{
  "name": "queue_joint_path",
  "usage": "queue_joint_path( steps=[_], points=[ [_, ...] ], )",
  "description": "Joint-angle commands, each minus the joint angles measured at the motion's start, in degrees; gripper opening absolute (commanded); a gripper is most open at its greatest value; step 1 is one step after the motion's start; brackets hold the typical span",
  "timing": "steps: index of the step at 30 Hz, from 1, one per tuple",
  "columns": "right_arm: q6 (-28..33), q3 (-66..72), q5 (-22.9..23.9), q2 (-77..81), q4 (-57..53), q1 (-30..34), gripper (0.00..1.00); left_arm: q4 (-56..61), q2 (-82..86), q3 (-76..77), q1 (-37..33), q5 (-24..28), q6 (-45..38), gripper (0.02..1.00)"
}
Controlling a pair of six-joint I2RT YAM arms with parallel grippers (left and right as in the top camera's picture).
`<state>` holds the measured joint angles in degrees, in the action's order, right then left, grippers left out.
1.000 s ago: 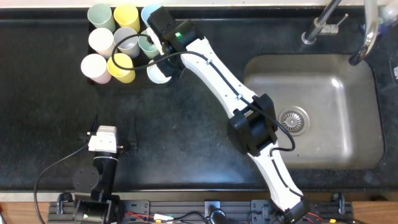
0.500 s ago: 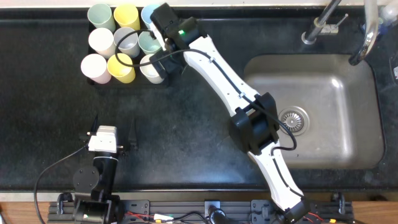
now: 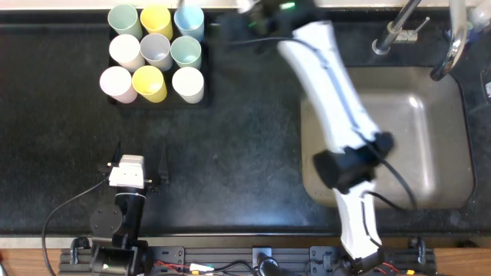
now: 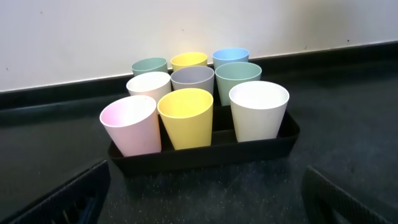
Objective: Store Cups
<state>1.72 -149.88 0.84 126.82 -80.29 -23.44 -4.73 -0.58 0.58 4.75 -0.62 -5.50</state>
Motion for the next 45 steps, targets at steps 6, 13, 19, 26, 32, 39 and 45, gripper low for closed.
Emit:
queue_joint_path(
  steps=[6, 13, 19, 26, 32, 39, 45],
  points=[
    [-8.63, 41.90, 1.88, -42.66, 3.98, 14.27, 0.996, -0.11, 0.46, -0.13, -0.31, 0.59, 1.03, 0.998],
    [-11.39, 89.83, 9.31, -77.33, 28.04, 14.27, 0.998, -0.11, 0.46, -0.13, -0.31, 0.57, 1.03, 0.998],
    [-11.37, 114.51, 15.91, -101.15, 42.77, 11.82, 0.998, -0.11, 0.46, -0.13, -0.31, 0.57, 1.03, 0.998],
    [-11.37, 124.54, 15.69, -115.60, 43.67, 11.80, 0.993, -0.11, 0.46, -0.13, -0.31, 0.59, 1.03, 0.998],
    [-11.37, 132.15, 15.69, -120.30, 55.93, 11.85, 0.998, -0.11, 0.46, -0.11, -0.31, 0.57, 1.03, 0.998],
    [-11.37, 141.28, 15.72, -120.65, 72.24, 14.91, 0.998, -0.11, 0.46, -0.13, -0.31, 0.57, 1.03, 0.998],
    [-11.37, 149.00, 15.72, -120.85, 84.43, 18.97, 0.998, -0.11, 0.46, -0.13, -0.31, 0.57, 1.03, 0.998]
  ],
)
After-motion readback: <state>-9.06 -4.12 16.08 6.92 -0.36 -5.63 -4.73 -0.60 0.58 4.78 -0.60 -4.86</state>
